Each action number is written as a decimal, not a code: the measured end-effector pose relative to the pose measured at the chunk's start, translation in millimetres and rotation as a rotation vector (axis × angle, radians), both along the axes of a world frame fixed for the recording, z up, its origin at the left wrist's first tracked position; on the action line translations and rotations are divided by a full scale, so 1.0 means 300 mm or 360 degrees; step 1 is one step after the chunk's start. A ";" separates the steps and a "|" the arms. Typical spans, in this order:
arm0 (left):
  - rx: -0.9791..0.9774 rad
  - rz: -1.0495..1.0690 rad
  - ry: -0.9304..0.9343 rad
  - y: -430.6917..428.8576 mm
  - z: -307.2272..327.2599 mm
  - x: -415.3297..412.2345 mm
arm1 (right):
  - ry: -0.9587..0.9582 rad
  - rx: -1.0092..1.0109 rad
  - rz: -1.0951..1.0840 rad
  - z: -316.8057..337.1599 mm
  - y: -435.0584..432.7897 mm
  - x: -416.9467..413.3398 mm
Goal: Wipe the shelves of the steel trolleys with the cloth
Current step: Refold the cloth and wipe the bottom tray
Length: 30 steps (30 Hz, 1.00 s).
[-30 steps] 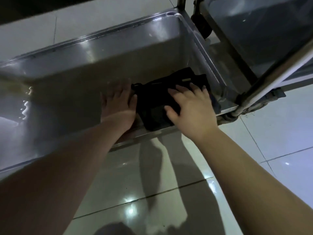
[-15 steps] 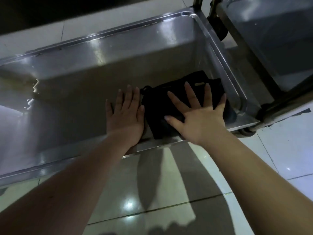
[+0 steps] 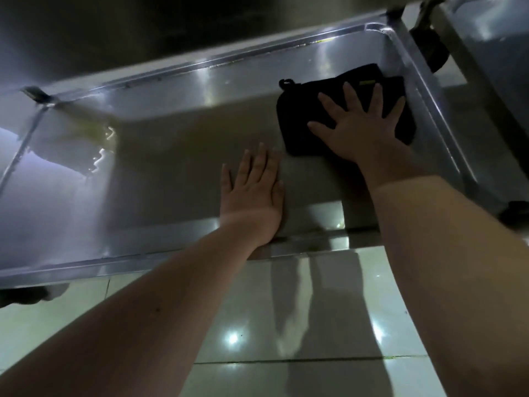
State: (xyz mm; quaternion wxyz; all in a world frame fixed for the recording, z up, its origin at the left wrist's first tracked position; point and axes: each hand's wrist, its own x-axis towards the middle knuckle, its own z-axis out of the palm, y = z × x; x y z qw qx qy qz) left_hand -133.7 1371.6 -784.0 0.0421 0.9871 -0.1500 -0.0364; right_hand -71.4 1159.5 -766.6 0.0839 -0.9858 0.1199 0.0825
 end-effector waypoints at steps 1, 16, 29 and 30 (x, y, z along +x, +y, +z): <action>-0.0004 -0.0001 -0.0008 0.000 -0.002 0.003 | -0.0012 0.0016 0.0005 -0.001 -0.001 -0.051; -0.0023 0.0000 -0.0060 -0.013 -0.005 -0.018 | 0.0142 -0.0094 0.0041 0.026 -0.141 -0.532; -0.0010 -0.0008 -0.0065 -0.016 -0.008 -0.025 | -0.0097 -0.0125 0.0054 -0.030 0.040 -0.229; -0.0015 -0.0006 -0.0056 -0.015 -0.007 -0.024 | -0.0128 -0.0132 0.0048 -0.031 0.036 -0.165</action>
